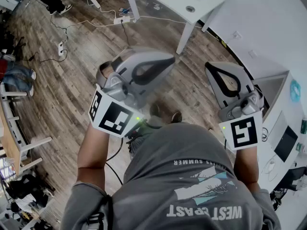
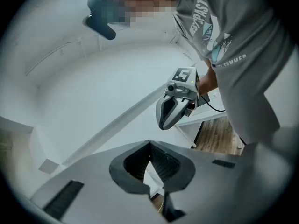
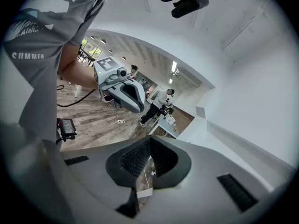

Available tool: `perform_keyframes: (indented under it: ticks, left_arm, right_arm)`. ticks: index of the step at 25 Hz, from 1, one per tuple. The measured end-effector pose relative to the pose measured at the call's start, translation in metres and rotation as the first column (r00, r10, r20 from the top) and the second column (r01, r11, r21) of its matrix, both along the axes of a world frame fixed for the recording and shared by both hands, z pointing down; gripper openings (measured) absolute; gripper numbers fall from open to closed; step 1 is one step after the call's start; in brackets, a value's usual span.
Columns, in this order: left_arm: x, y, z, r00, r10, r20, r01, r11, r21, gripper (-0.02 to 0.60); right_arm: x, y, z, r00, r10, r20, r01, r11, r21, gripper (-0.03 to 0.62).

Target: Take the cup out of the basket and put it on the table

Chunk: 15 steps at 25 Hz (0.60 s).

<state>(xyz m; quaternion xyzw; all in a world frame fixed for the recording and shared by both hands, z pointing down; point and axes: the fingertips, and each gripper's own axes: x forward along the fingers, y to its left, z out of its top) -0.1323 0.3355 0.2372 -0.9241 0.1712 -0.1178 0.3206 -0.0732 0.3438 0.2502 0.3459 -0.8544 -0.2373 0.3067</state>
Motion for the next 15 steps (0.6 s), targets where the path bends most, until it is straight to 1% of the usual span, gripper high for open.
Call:
perform_keyframes:
  ticks: [6,12,15]
  left_arm:
    - [0.001,-0.007,0.009,0.999,-0.002,0.049,0.0,0.999,0.039,0.008]
    - [0.0,-0.014,0.014,0.999,0.015,0.05,-0.016,0.999,0.03,0.008]
    - [-0.002,-0.018,0.018,0.998,0.02,0.056,-0.022,0.999,0.037,0.008]
  right_arm:
    - [0.0,-0.009,0.004,1.0,0.007,0.013,-0.007,1.0,0.002,0.009]
    - [-0.002,-0.016,0.009,0.999,0.021,0.023,-0.021,1.0,-0.012,0.011]
    - [-0.005,-0.019,0.011,0.999,0.022,0.039,-0.021,1.0,-0.021,0.011]
